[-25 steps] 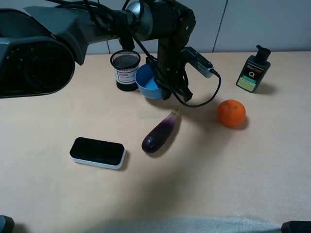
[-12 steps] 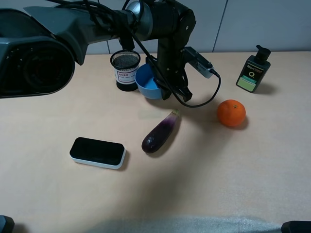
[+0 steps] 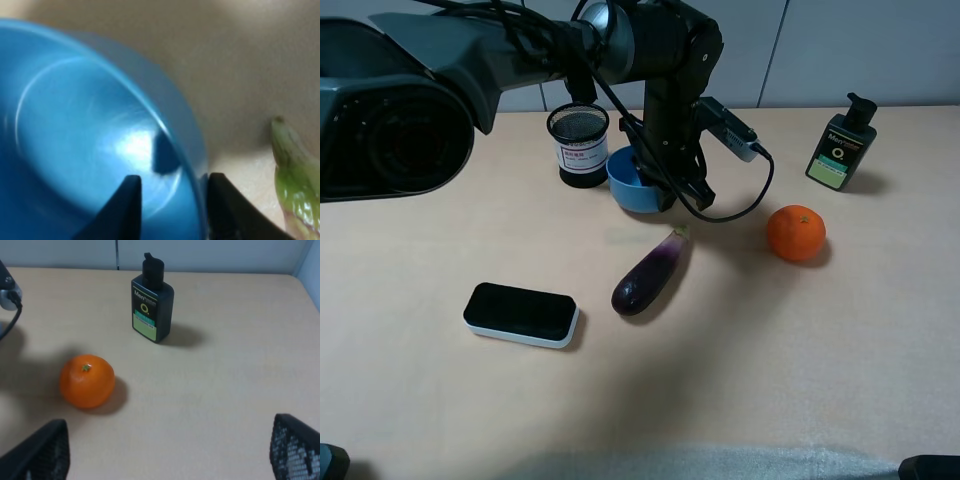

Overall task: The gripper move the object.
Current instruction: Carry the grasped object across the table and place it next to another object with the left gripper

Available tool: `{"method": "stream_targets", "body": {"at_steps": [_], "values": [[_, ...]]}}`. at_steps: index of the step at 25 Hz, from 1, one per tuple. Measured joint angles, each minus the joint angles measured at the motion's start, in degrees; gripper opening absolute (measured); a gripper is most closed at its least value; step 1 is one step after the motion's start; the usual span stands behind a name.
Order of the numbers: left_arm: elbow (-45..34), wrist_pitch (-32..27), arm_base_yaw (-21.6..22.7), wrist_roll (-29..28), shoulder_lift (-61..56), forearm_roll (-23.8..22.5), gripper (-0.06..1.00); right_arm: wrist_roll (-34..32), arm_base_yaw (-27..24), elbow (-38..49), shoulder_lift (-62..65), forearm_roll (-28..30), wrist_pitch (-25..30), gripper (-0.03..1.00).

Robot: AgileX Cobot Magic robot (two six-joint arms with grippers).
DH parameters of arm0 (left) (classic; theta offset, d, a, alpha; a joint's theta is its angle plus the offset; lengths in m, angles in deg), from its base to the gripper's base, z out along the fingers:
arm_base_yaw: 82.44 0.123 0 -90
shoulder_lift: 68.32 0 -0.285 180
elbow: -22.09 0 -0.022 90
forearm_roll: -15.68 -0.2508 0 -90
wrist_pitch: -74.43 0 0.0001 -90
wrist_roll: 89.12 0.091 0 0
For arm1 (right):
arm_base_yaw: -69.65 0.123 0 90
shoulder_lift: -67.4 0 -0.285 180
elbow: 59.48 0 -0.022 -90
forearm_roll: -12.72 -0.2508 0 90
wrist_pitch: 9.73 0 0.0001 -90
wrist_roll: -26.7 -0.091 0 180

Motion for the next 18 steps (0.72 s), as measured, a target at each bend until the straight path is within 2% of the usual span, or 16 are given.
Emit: {"method": "stream_targets", "body": {"at_steps": [5,12,18], "values": [[0.0,0.0,0.0,0.0,0.0,-0.27,0.42,0.0,0.0,0.0,0.0,0.0,0.0,0.61],[0.0,-0.07,0.0,-1.58,0.0,-0.36,0.64,0.0,0.0,0.0,0.0,0.0,0.0,0.61],[0.0,-0.24,0.0,-2.84,0.0,-0.36,0.68,0.0,0.0,0.0,0.0,0.0,0.0,0.61]]}}
